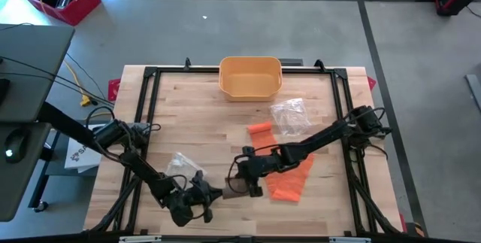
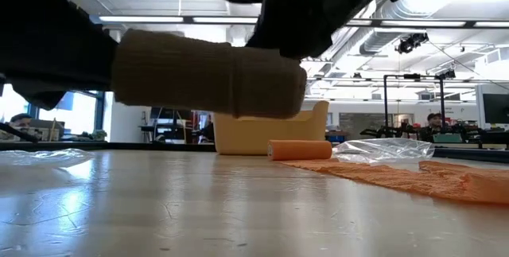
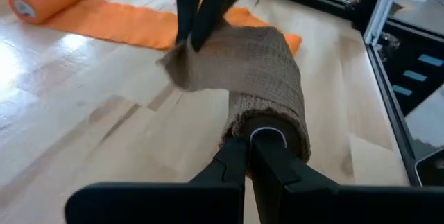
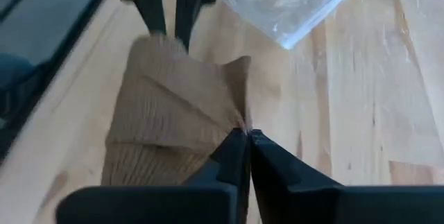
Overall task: Roll bandage
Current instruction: Roll the brown bandage
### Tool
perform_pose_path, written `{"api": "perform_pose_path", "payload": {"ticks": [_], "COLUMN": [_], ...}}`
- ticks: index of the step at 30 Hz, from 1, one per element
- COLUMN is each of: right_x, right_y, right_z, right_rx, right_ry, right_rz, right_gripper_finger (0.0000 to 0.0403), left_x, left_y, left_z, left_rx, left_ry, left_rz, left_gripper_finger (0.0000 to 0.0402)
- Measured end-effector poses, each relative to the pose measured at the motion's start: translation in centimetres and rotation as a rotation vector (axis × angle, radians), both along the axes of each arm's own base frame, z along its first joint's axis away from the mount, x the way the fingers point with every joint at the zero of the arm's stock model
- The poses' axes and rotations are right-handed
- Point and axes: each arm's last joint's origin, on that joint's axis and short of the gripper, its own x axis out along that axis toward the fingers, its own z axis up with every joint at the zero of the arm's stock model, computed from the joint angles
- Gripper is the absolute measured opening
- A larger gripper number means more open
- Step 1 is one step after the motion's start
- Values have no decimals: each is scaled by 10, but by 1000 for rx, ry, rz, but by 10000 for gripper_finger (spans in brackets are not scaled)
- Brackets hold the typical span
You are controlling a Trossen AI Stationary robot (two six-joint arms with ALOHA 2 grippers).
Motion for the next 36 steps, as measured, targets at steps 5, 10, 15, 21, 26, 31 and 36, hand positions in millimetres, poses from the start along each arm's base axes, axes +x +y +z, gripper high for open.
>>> {"api": "perform_pose_path", "payload": {"ticks": [5,10,15,21,26,31,36], "right_x": [4,7,8,2,1,-2,-7], "right_y": [-5,-15,-27,-34,-27,-16,-2], "right_z": [3,3,4,14,16,16,16], "right_rx": [29,54,77,64,97,82,25], "right_ry": [-27,-23,9,30,35,31,15], "right_rz": [-26,-72,-103,-134,9,30,58], "right_gripper_finger": [76,136,178,188,186,186,186], "left_x": [3,2,3,2,2,3,2], "left_y": [2,1,2,2,2,2,4], "left_z": [0,0,0,-1,-1,0,-2], "left_rx": [-22,-45,-74,-98,-100,-98,-61], "left_ry": [13,9,3,1,-2,-4,-5], "left_rz": [-18,-11,4,19,18,23,53], "left_gripper_finger": [0,0,0,0,0,0,0]}}
